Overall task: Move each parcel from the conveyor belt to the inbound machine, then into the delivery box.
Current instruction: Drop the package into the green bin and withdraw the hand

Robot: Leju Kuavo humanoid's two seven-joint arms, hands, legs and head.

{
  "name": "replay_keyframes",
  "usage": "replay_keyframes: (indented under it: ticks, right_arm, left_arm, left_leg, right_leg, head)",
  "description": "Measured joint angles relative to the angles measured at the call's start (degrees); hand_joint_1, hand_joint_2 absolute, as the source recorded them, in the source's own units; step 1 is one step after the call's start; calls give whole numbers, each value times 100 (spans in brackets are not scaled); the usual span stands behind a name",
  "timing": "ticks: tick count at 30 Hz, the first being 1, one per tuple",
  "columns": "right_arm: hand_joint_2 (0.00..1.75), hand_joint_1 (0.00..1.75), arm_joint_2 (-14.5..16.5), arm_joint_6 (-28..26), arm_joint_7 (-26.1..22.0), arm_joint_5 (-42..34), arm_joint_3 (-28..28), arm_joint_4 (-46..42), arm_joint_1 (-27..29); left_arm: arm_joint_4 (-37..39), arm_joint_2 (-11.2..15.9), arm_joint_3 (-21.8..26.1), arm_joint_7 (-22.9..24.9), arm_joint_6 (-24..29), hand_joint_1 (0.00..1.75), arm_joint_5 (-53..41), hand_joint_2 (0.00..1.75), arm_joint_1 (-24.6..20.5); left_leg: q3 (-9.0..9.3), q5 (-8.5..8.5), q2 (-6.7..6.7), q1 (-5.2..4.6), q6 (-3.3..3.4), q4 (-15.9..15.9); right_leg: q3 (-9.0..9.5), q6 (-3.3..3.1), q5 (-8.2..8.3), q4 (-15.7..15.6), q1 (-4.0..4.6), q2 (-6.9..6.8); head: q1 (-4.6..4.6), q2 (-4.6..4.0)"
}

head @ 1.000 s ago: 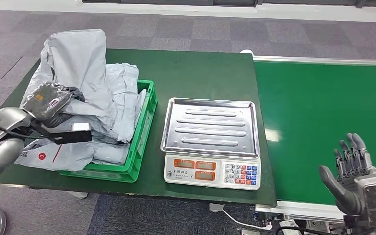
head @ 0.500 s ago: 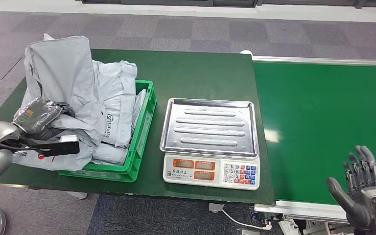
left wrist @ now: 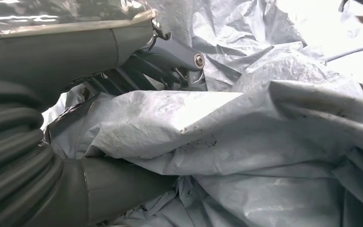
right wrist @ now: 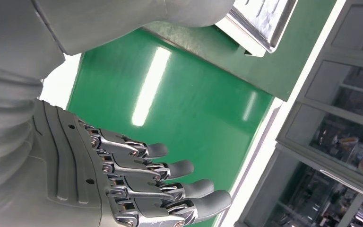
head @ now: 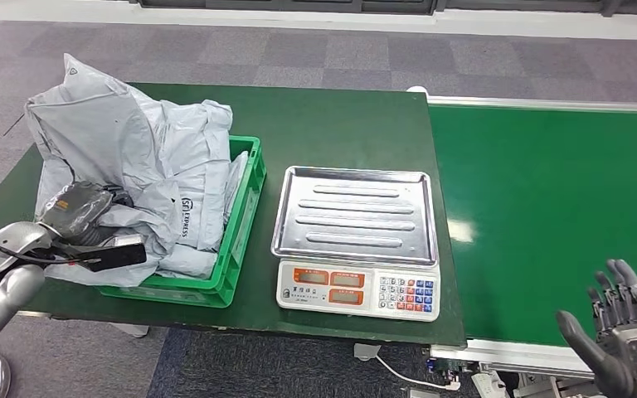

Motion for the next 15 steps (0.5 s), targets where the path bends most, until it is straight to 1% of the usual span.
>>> replay_keyframes:
  ticks: [5, 15]
  right_arm:
    - [175, 0, 50, -22, 8, 19, -1, -13, 12]
    - [175, 0, 105, -67, 48, 77, -1, -31, 9]
  left_arm:
    - [192, -147, 0, -13, 80, 175, -65, 175, 1]
    - [281, -276, 115, -33, 166, 175, 2, 175, 189]
  left_leg:
    - [13, 0, 0, 0, 0, 0]
    - [21, -4, -2, 2, -4, -5]
  right_leg:
    - [14, -2, -1, 0, 0, -2]
    - [48, -13, -10, 1, 2, -9]
  head:
    - [0, 0]
    - [0, 0]
